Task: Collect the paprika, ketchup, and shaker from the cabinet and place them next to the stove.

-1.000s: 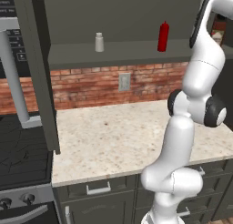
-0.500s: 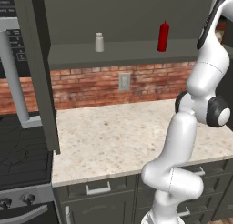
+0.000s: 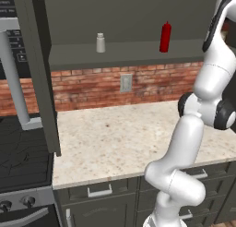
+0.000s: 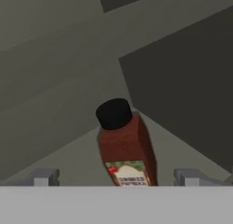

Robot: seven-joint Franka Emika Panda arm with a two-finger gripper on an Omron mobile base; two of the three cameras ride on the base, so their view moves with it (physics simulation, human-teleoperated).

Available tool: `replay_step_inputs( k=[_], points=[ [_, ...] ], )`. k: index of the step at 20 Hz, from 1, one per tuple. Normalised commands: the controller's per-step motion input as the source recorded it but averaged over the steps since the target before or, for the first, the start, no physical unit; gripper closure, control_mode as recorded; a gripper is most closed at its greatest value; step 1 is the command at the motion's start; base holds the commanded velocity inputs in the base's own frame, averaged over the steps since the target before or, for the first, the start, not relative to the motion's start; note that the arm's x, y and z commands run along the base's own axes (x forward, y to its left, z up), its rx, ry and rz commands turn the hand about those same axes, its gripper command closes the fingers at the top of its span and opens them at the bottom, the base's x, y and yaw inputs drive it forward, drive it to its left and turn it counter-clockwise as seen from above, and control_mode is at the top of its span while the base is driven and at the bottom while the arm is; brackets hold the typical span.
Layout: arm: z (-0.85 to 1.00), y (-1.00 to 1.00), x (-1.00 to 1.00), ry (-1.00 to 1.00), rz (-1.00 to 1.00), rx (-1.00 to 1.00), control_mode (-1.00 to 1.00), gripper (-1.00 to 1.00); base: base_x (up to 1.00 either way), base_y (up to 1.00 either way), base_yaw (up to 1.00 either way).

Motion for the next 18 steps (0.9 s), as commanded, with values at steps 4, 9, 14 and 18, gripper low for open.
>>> replay_step_inputs(
  k=[4,9,14,18],
  points=[
    [-0.09,0.0,0.03,0.0,0.0,-0.05,-1.0,-1.0,0.0,0.0,0.0],
    [-0.36,0.08,0.12,0.0,-0.02,-0.12,-1.0,-1.0,0.0,0.0,0.0],
    [-0.49,0.0,0.15,0.0,-0.02,-0.13,-1.0,-1.0,0.0,0.0,0.0],
    [-0.25,0.0,0.12,0.0,-0.03,-0.09,-1.0,-1.0,0.0,0.0,0.0]
  ],
)
